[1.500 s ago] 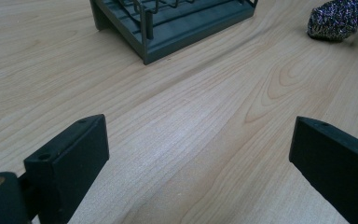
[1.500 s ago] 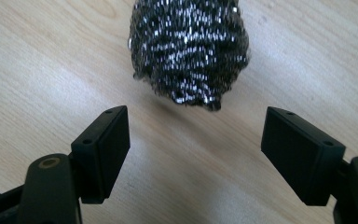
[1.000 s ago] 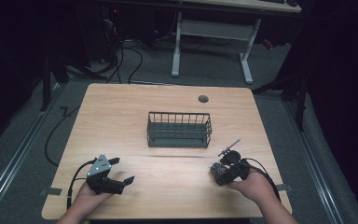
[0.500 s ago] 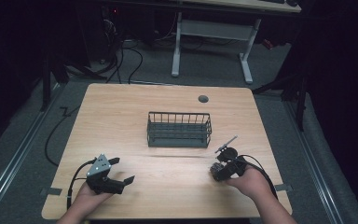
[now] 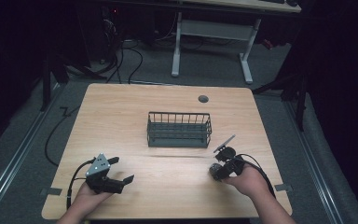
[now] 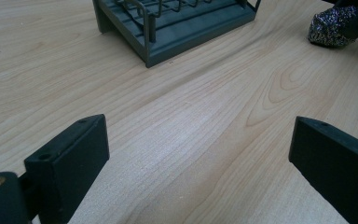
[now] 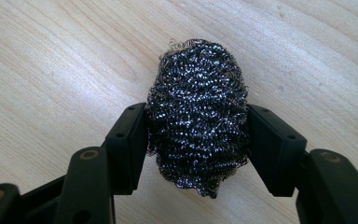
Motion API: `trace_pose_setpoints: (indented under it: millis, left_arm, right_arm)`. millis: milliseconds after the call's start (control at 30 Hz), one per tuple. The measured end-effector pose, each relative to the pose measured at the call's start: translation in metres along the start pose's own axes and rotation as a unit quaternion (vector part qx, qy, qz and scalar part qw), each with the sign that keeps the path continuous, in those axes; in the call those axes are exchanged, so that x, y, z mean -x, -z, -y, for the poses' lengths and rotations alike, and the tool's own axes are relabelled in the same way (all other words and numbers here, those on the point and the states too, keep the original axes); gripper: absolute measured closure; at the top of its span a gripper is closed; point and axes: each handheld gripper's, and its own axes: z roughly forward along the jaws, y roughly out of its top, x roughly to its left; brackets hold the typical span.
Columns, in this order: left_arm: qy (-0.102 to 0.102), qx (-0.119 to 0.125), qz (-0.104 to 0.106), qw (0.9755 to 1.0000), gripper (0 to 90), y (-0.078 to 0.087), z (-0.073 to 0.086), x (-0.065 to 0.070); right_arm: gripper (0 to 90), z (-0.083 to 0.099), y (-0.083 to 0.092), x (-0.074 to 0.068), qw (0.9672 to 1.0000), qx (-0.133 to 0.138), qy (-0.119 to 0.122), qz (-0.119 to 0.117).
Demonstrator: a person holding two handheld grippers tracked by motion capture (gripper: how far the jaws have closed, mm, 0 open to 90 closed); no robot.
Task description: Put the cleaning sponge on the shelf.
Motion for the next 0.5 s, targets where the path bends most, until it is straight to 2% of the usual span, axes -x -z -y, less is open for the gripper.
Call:
trace_pose_setpoints:
  millis: [400, 500]
  left_arm:
    - [0.001, 0.001, -0.002, 1.0000, 5.5, -0.001, 0.000, 0.000]
    - [0.001, 0.000, -0.002, 1.0000, 5.5, -0.001, 0.000, 0.000]
  right_arm:
    - [47.1, -0.001, 0.011, -0.002, 1.0000, 0.008, 0.002, 0.001]
    - [47.5, -0.002, 0.015, -0.002, 0.9999, 0.009, 0.012, -0.002]
